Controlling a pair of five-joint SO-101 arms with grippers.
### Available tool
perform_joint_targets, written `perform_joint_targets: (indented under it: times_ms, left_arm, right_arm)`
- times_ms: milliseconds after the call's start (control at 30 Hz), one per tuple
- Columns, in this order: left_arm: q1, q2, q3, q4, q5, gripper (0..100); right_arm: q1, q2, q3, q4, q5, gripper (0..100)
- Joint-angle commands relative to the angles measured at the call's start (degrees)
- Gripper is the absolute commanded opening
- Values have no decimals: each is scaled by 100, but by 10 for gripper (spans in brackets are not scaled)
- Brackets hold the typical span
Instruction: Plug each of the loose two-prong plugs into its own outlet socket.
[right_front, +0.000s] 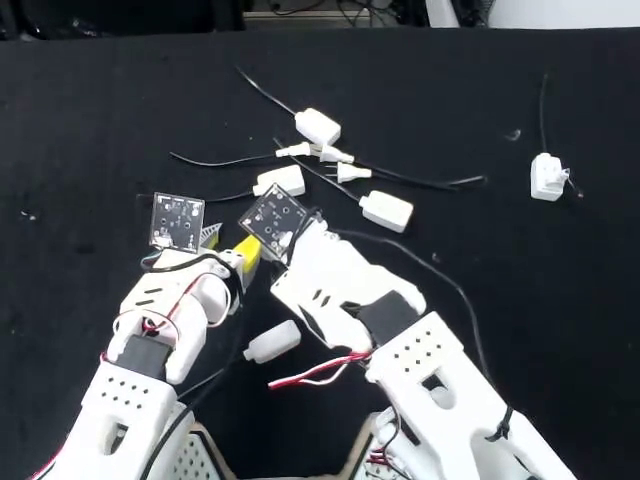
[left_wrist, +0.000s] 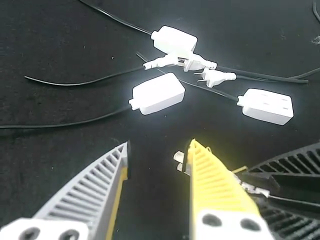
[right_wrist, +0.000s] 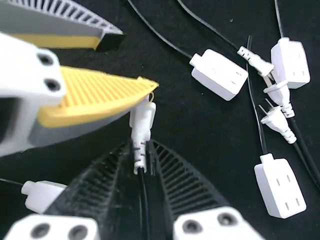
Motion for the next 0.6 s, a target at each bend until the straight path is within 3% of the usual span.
perform_joint_targets:
  times_ms: [0,267,567]
  left_arm:
    - [-242,-105,-207,-70,0,195]
    - [-312,-88,-312,-62,0,195]
    - [-312,-79,-101,-62,-18,195]
  right_arm:
    - [-97,-163,-330,44,62,10]
    - [-545,-163,-286,114,62,10]
    - [-554,-163,-497,114,62,10]
